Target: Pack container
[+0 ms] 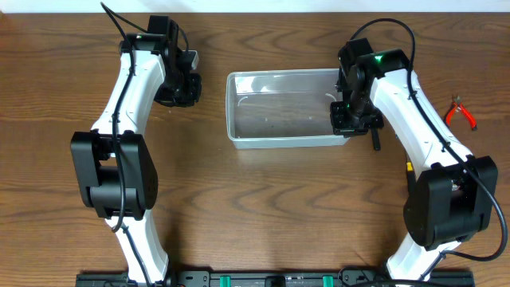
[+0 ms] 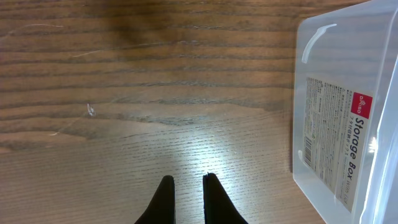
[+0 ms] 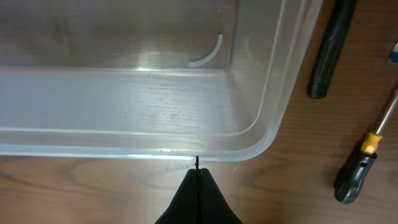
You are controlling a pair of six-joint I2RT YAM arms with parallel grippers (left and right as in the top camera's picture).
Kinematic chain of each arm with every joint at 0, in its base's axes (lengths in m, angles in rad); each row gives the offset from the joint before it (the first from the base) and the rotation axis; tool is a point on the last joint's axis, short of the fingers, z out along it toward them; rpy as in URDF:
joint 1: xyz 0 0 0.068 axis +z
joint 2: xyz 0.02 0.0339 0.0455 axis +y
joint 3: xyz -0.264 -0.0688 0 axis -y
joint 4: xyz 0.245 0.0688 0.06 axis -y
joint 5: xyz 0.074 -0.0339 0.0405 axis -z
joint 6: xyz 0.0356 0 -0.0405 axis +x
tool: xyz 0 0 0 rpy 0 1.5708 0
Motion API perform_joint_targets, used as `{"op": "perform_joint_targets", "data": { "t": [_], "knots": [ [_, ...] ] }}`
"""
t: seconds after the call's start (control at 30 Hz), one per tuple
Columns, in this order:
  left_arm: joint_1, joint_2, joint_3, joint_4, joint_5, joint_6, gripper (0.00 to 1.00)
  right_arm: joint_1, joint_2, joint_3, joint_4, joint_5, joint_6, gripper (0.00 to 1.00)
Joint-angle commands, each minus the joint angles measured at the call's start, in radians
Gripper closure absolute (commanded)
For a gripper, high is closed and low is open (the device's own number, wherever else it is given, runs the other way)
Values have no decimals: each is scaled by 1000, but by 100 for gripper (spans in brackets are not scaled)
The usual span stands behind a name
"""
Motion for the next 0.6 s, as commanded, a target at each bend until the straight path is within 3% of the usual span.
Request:
{"op": "perform_joint_targets", "data": {
  "t": [0.0, 0.57],
  "knots": [
    [3, 18, -5, -5, -6, -9, 93, 0, -33, 13, -11, -39, 18, 99],
    [3, 18, -5, -5, -6, -9, 94, 37, -33, 13, 29, -38, 23, 99]
  ]
}}
